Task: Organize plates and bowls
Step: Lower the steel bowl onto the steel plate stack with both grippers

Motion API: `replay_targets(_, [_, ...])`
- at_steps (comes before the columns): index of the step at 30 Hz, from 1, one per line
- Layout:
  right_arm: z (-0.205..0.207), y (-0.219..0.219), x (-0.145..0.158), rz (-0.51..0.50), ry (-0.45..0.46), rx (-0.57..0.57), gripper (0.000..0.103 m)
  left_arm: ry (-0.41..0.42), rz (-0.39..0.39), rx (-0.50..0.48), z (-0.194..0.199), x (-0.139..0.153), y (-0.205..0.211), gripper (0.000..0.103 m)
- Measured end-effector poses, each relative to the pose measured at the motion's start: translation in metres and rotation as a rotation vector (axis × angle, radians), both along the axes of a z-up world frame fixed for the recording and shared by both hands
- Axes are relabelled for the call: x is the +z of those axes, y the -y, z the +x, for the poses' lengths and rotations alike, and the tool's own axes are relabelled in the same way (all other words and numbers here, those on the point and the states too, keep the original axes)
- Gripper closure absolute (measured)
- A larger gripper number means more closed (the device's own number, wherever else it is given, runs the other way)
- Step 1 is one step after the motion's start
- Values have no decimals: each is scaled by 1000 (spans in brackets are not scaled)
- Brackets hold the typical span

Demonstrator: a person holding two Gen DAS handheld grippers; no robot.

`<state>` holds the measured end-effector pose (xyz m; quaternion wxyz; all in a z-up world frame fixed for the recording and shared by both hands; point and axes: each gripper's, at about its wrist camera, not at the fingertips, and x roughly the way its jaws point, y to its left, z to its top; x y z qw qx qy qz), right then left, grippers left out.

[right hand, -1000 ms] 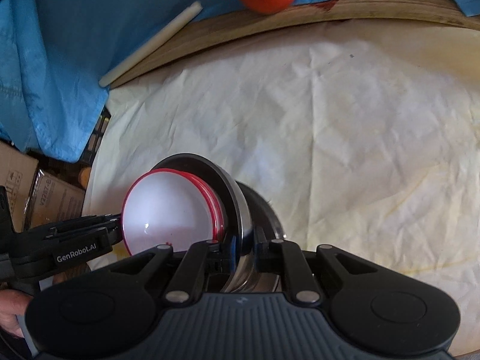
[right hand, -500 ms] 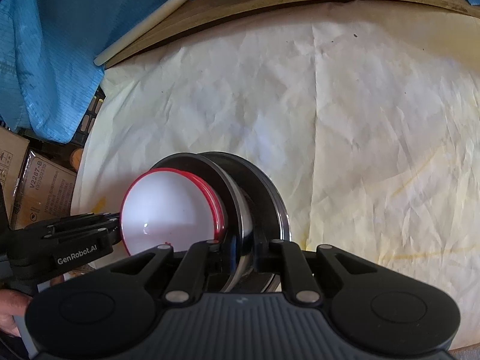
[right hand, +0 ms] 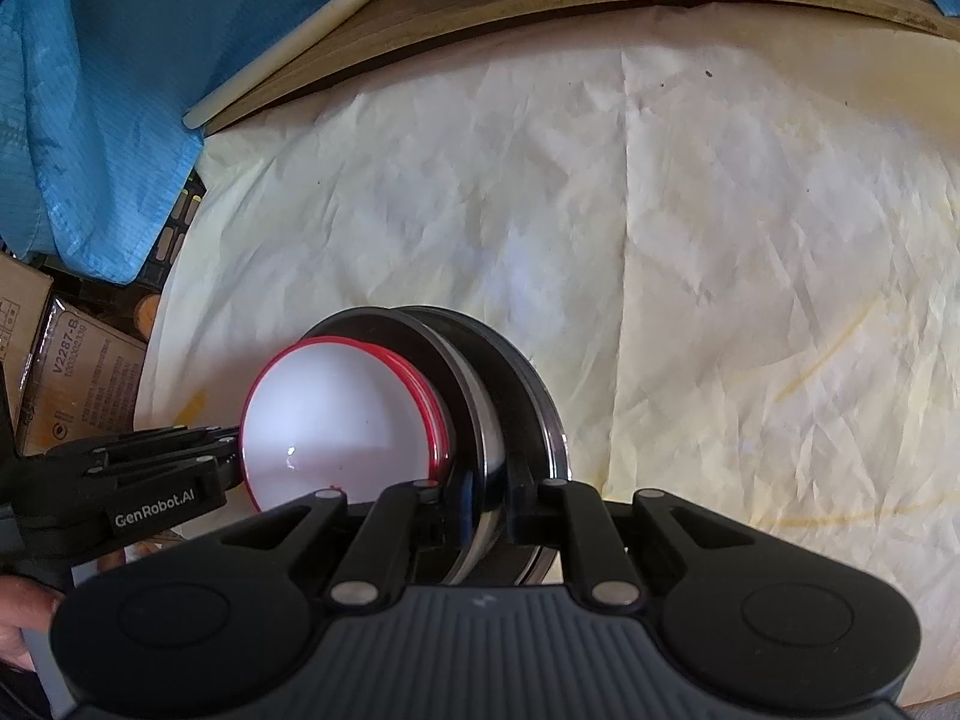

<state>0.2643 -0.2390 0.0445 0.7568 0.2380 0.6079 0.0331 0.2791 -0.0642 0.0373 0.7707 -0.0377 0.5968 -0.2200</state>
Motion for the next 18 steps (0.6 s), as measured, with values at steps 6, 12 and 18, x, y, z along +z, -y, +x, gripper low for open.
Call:
replay_targets(6, [1, 1, -2, 3, -2, 1, 91, -5, 5, 2, 1, -1, 1, 99])
replay_targets(12, [2, 0, -3, 3, -6, 9, 91, -13, 6, 5, 2, -3, 0, 99])
replay_targets(18, [2, -1, -5, 2, -9, 12, 91, -19, 4, 8, 2, -5, 0, 99])
